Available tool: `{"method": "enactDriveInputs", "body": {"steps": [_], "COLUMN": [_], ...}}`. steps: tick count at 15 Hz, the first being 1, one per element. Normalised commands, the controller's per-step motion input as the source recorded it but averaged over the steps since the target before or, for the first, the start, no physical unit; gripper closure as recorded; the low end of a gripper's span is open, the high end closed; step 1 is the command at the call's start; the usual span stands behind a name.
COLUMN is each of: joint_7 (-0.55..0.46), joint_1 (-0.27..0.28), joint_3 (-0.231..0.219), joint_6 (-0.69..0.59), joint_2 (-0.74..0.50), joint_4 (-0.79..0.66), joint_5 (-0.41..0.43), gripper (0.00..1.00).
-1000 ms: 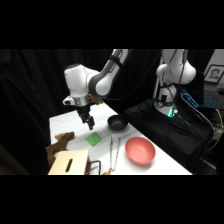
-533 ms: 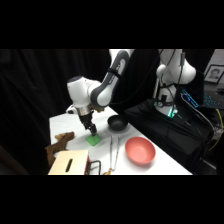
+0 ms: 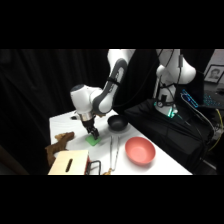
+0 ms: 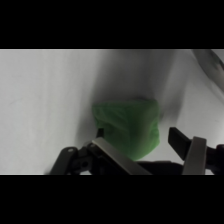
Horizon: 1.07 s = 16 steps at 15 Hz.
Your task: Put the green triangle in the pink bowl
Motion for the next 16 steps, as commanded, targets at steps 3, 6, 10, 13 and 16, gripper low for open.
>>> {"method": "enactDriveInputs", "body": {"steps": [3, 6, 10, 13, 16], "joint_7": [-0.12, -0.12, -0.12, -0.12, -0.11], "joint_1": [-0.116, -0.115, -0.114, -0.112, -0.101], "joint_3": [0.102, 0.102, 0.094, 0.092, 0.087], "joint_6": [0.14, 0.12, 0.14, 0.13, 0.12], "joint_2": [0.11, 0.1, 0.06, 0.03, 0.04], "joint_4": [0.09, 0.09, 0.05, 0.01, 0.02], "joint_5": [0.057, 0.059, 0.054, 0.056, 0.056], "gripper": [0.0, 0.0, 0.45, 0.66, 0.87]}}
